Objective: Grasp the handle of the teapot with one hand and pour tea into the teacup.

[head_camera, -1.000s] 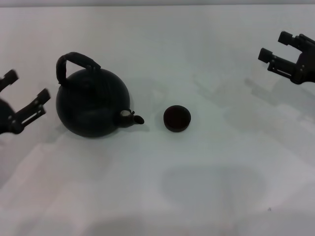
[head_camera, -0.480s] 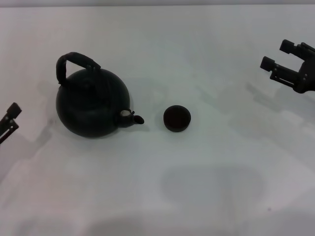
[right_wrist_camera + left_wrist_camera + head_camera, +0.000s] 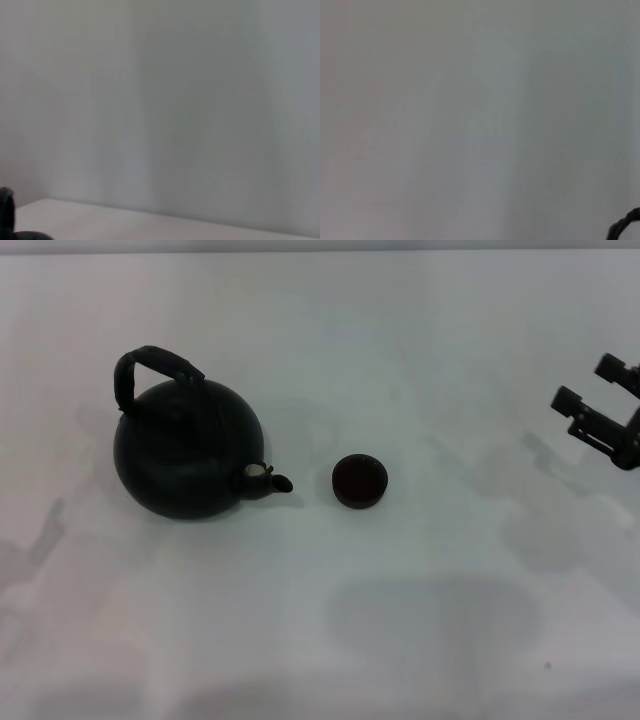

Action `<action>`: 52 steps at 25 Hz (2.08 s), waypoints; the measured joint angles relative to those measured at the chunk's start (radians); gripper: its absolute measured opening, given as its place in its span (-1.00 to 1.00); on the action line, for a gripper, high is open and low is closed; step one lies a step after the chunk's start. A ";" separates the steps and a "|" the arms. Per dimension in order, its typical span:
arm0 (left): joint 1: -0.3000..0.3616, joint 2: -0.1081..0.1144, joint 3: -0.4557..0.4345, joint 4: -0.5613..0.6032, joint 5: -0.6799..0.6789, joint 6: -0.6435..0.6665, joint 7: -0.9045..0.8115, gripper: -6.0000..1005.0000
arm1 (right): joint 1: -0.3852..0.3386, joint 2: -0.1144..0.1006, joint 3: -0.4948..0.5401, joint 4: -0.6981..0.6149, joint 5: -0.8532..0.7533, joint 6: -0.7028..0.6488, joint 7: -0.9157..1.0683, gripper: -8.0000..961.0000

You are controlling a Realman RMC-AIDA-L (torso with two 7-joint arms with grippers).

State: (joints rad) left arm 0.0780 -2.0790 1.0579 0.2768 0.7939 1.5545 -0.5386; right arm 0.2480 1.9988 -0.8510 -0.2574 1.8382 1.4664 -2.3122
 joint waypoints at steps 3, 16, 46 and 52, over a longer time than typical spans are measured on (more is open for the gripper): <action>-0.010 -0.001 0.000 -0.067 -0.037 0.012 0.045 0.75 | -0.001 0.000 0.065 0.071 0.000 0.006 -0.076 0.73; -0.124 -0.006 -0.003 -0.302 -0.156 0.082 0.118 0.75 | 0.005 0.000 0.118 0.084 0.008 0.019 -0.113 0.73; -0.131 -0.002 -0.009 -0.300 -0.204 0.138 0.149 0.75 | 0.002 0.002 0.190 0.078 0.059 0.009 -0.126 0.73; -0.120 -0.003 -0.009 -0.299 -0.208 0.148 0.152 0.75 | 0.006 0.003 0.190 0.086 0.059 0.005 -0.132 0.73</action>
State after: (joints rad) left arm -0.0417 -2.0821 1.0492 -0.0218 0.5855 1.7023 -0.3864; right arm 0.2539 2.0017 -0.6612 -0.1711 1.8976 1.4710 -2.4442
